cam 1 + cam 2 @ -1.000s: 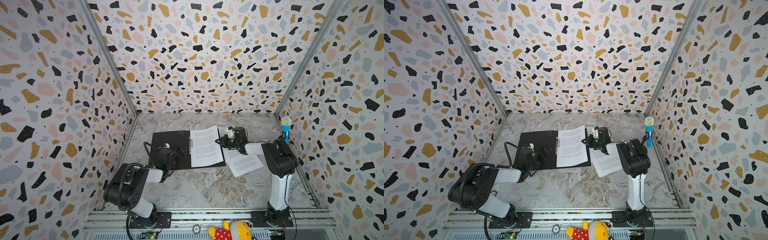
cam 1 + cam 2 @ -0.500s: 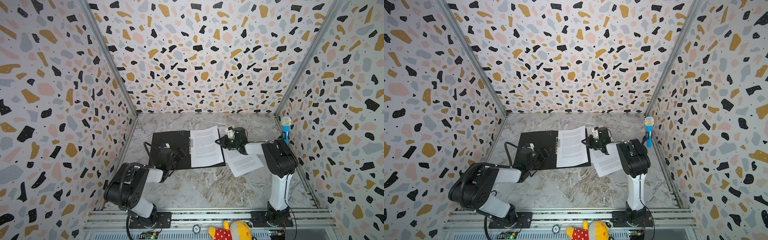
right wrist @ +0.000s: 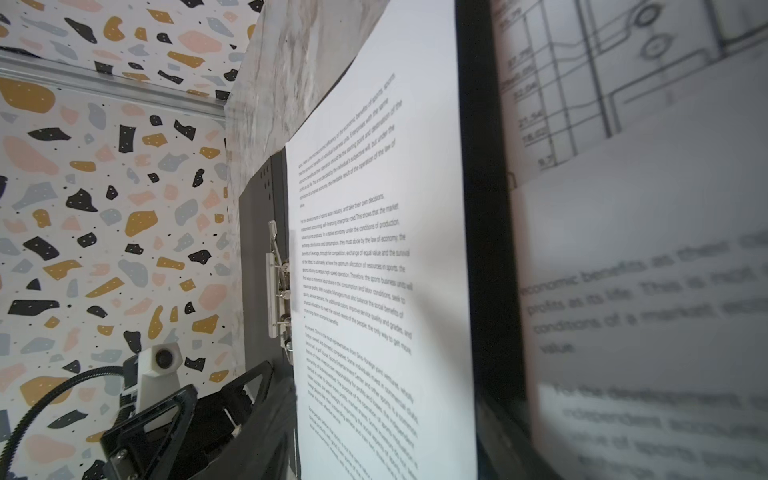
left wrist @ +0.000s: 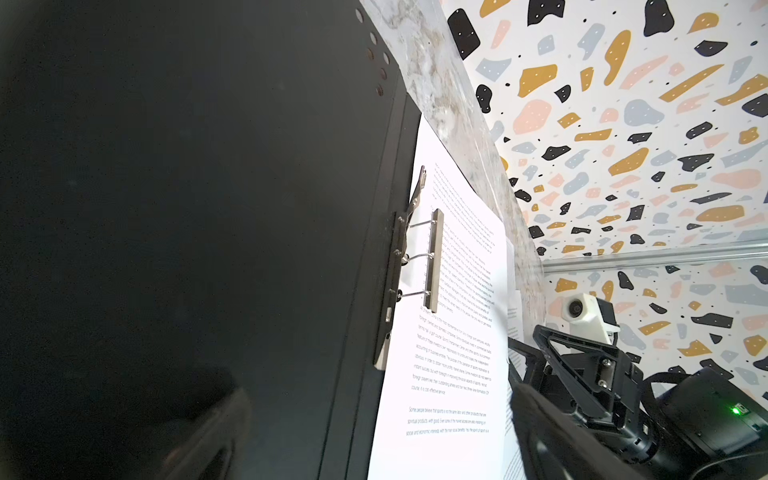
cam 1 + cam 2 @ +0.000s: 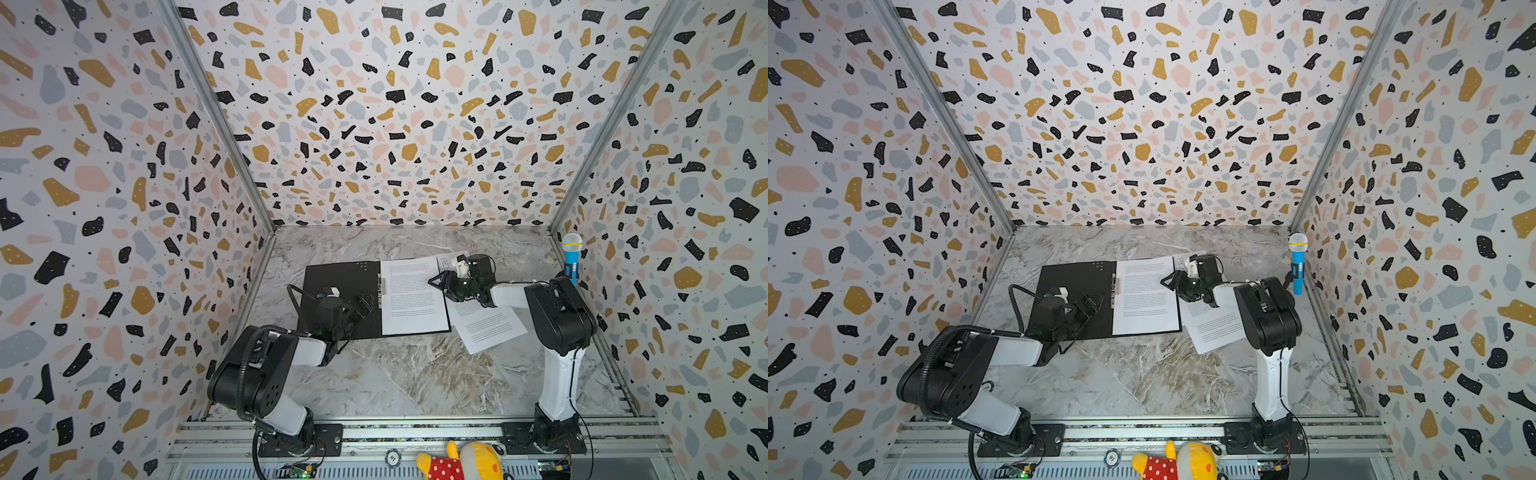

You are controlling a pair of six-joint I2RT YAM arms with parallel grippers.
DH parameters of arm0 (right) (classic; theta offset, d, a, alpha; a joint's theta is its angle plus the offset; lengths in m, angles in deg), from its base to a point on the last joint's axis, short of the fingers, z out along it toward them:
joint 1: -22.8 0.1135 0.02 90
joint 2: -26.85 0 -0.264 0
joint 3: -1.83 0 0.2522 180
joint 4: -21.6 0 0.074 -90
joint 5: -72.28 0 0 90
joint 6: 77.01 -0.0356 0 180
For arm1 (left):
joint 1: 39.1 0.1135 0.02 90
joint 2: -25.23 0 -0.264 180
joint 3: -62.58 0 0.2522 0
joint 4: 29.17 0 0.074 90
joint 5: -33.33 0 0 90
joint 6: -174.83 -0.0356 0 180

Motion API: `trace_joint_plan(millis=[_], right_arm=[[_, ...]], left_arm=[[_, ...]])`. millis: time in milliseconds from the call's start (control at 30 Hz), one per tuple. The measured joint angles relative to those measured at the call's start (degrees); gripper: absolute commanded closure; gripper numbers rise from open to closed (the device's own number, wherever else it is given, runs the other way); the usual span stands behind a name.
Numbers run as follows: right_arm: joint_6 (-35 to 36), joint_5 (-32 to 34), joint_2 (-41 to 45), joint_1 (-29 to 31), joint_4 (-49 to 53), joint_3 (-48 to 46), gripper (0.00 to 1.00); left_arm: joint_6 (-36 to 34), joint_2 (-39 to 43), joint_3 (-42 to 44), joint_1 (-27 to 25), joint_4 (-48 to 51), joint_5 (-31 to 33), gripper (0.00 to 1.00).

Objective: Put the files into the folder

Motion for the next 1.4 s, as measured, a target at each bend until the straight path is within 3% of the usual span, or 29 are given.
trace_joint_plan(millis=[233,533,733,967,1400], right_arm=[[3.04,1.68,2.64,-1.95,2.95,-0.13,0.21],[9.38,5.49,10.03,-4.17,6.32,-2.69,0.19],[13.4,8.0,11.13,-6.49,8.98,-4.28,0.18],[15.5,9.11,12.15,-10.6,10.95,-9.94,0.18],[13.79,11.06,24.59,-14.01,8.9,-24.76,0.18]], left_arm=[[-0.68,1.42,-0.31,0.0,2.54,0.33,0.0],[-2.25,5.33,-2.03,-0.24,9.68,1.99,0.0],[-2.64,6.93,-4.2,-3.04,12.66,3.28,0.0],[-3.5,8.83,-7.85,-7.04,14.67,4.79,0.0],[-4.57,9.4,-10.4,-11.82,16.96,7.28,0.0]])
